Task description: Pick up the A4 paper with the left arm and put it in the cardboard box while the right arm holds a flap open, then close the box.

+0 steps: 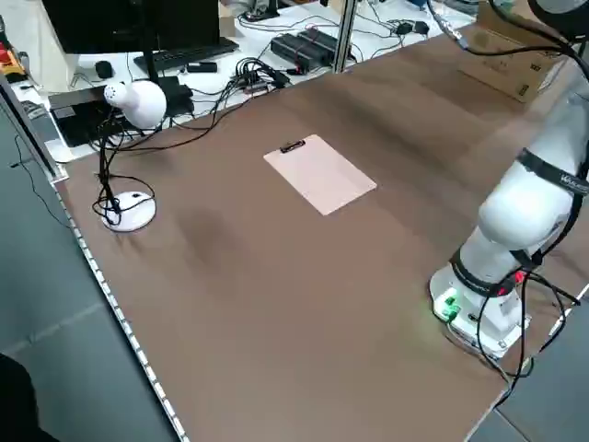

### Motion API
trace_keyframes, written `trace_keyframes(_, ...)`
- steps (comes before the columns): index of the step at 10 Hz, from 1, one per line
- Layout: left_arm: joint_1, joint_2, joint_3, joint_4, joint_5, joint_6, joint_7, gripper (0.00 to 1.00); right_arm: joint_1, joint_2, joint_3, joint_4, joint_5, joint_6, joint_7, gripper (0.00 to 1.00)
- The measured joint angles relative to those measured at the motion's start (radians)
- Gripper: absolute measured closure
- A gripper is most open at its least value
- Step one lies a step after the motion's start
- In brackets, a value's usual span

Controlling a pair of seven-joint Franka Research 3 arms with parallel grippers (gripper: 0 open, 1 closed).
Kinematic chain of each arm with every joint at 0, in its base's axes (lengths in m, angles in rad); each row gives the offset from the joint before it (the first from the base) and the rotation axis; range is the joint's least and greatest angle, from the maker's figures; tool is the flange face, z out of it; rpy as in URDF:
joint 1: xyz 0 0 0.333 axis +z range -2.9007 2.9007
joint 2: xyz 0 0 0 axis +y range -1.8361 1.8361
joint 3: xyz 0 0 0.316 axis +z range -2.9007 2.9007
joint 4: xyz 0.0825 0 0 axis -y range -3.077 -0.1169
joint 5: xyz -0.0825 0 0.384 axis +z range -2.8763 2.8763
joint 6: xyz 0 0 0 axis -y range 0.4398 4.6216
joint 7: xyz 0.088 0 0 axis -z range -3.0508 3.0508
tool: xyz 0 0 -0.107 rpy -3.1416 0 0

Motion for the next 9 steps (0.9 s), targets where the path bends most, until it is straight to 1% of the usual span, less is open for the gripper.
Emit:
trace_keyframes(3,0.000,0.004,0.000,0.000,0.000,0.001,-0.002,0.00,-0.001,0.000,-0.001,0.000,0.000,-0.001,0.006,0.00)
trace_keyframes(4,0.000,0.007,0.002,0.001,0.000,0.001,-0.004,0.00,-0.007,0.000,-0.006,0.000,-0.001,-0.001,0.051,0.00)
trace_keyframes(6,0.008,0.043,0.007,-0.002,0.000,0.000,-0.012,0.00,-0.046,0.000,-0.008,0.000,-0.001,0.002,0.207,0.00)
trace_keyframes(7,0.028,0.082,0.009,-0.006,0.000,0.001,-0.044,0.00,-0.056,0.000,-0.009,0.000,-0.001,0.003,0.335,0.00)
trace_keyframes(8,0.051,0.130,0.013,-0.009,0.003,0.006,-0.113,0.00,-0.060,0.000,-0.010,0.000,-0.001,0.012,0.501,0.00)
trace_keyframes(9,0.065,0.184,0.016,-0.012,0.022,0.032,-0.229,0.00,-0.063,0.002,-0.010,-0.002,-0.001,0.051,0.653,0.00)
